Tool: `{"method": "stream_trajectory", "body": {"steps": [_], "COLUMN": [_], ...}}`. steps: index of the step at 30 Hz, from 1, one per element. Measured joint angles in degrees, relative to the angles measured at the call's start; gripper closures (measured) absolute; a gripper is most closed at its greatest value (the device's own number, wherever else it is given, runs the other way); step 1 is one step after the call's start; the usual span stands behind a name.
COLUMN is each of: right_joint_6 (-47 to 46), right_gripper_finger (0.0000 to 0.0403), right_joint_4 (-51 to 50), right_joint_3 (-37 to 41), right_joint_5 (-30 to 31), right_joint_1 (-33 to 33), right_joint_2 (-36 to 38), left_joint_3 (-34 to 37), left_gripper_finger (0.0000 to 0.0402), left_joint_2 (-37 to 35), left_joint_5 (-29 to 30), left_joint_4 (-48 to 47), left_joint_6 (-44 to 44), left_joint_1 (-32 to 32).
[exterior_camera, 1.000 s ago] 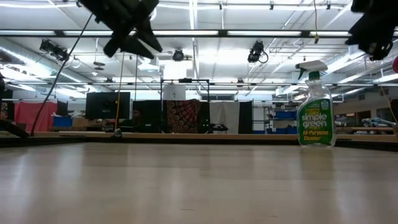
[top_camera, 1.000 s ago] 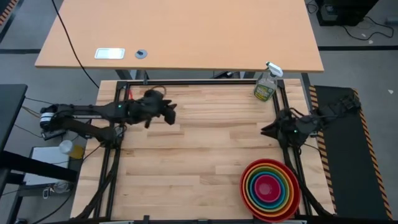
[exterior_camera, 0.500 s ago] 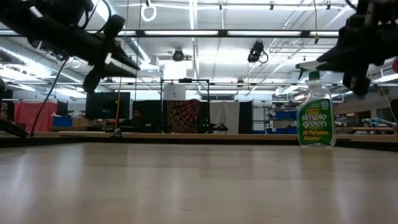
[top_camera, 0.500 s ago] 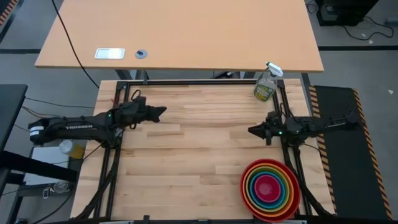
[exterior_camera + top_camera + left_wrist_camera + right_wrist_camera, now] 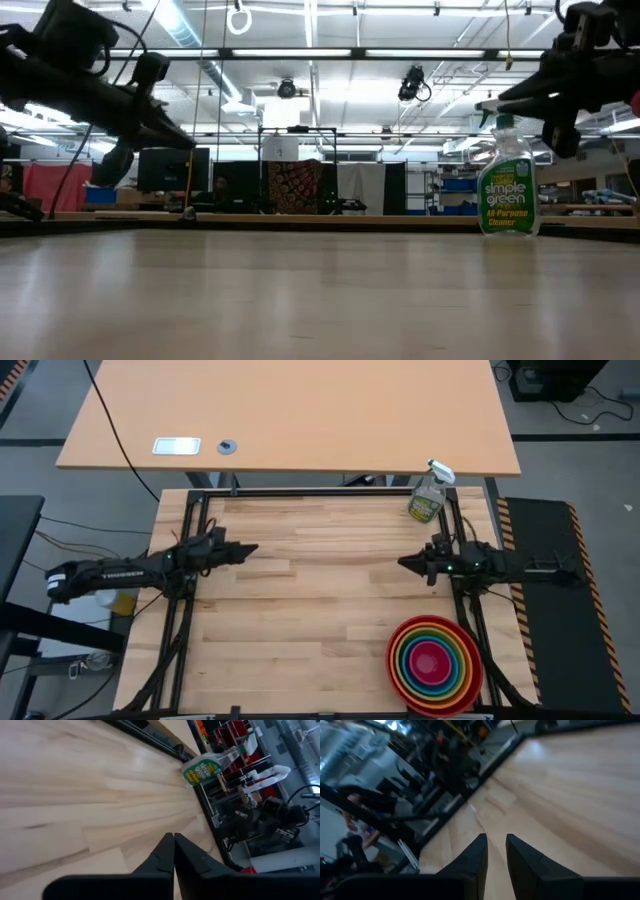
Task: Nest bowls inside each other
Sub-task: Return to Home Position
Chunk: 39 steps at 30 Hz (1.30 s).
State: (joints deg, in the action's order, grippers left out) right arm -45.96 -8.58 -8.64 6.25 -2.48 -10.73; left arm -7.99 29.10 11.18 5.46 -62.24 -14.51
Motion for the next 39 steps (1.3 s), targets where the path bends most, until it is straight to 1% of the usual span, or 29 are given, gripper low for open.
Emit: {"method": "stream_trajectory", "body": {"steps": [2,5,10,14,19,24,29,32,35,37,39], "right_joint_6": [0.8,1.1,1.1,2.5,5.6,7.4,7.6,10.8,10.7,12.0,14.2], "right_gripper_finger": [0.0324,0.0324,0.0325,0.0325,0.0325,0.0325,0.0325,0.0325,0.0325,0.0325,0.0324], "right_joint_4": [-0.1,-0.2,-0.3,-0.6,-0.4,-0.5,-1.5,-3.8,-6.9,-8.8,-10.3], "right_joint_3": [-0.3,-0.4,-0.4,-1.9,-4.7,-5.4,-5.1,-5.1,-5.1,-5.0,-5.0], "right_joint_5": [0.0,0.0,0.5,1.0,1.7,2.2,6.0,6.1,6.2,7.3,8.6], "right_joint_1": [-0.8,-1.9,-4.0,-5.2,-6.5,-6.8,-6.8,-6.8,-6.8,-6.8,-6.8], "right_joint_2": [2.0,5.3,10.8,10.2,10.5,10.5,10.5,10.5,10.2,9.9,9.9], "left_joint_3": [1.4,2.8,2.9,2.9,2.9,2.9,2.8,2.8,2.8,2.8,2.8], "left_gripper_finger": [0.0397,0.0397,0.0397,0.0399,0.0400,0.0401,0.0401,0.0401,0.0395,0.0388,0.0383], "left_joint_2": [-1.8,-4.4,-8.9,-12.8,-18.2,-22.4,-23.1,-22.9,-22.1,-21.5,-20.8], "left_joint_5": [0.0,0.0,0.1,0.6,1.4,3.0,4.1,4.2,4.2,4.2,4.2], "left_joint_4": [0.2,0.3,-2.1,-5.1,-13.8,-18.8,-19.6,-19.6,-19.6,-19.7,-19.7], "left_joint_6": [-0.8,-0.8,1.9,3.4,3.5,4.4,6.9,8.0,8.3,12.1,20.0], "left_joint_1": [0.2,0.3,0.3,0.3,0.3,0.3,0.3,0.3,0.3,0.3,0.3]}}
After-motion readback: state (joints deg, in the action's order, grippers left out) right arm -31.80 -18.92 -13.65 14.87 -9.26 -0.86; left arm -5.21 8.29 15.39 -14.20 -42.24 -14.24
